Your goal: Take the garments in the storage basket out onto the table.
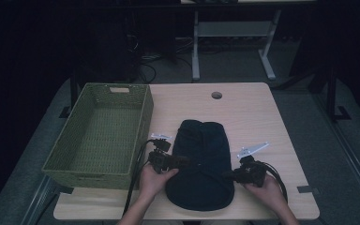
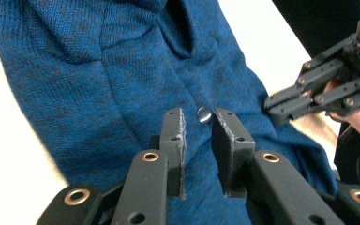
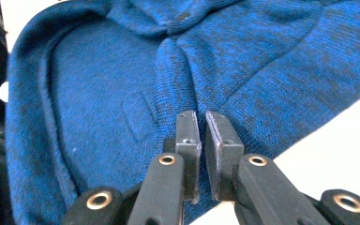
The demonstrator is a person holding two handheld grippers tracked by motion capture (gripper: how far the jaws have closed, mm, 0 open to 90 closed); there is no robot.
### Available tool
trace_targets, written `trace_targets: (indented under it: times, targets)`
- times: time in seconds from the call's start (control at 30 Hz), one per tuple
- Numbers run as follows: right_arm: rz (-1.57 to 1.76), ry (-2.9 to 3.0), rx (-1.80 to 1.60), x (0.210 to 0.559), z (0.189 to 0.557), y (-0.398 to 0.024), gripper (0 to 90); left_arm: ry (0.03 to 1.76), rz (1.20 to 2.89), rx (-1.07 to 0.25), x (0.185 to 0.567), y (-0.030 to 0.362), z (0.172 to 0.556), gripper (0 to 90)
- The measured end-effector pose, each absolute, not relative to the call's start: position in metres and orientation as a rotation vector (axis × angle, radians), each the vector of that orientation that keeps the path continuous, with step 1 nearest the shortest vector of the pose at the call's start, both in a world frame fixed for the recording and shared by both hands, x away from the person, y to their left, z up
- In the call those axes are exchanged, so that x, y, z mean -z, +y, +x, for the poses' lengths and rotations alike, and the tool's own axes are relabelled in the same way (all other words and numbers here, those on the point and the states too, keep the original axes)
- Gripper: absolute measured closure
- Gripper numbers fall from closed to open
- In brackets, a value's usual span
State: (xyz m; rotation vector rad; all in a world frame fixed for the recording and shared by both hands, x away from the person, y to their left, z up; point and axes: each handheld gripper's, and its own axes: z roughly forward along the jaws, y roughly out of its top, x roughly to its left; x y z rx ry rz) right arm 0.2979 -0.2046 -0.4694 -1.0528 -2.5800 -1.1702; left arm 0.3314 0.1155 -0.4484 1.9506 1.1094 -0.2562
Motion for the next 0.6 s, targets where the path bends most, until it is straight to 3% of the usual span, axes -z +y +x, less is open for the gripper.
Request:
trace_targets:
  times: [0.37,0.6]
  targets:
    - [-1.109,-2.511,1.26,0.462,0.303,-0.219,82.2,1.12,1.999,0.302,0.463,0.107,0.327,74.6]
    - [-1.053,-2.546,1.176,0.469,0.302,-0.208,82.2,1.125,2.004,0.303,0.467,0.11,0.318,75.2]
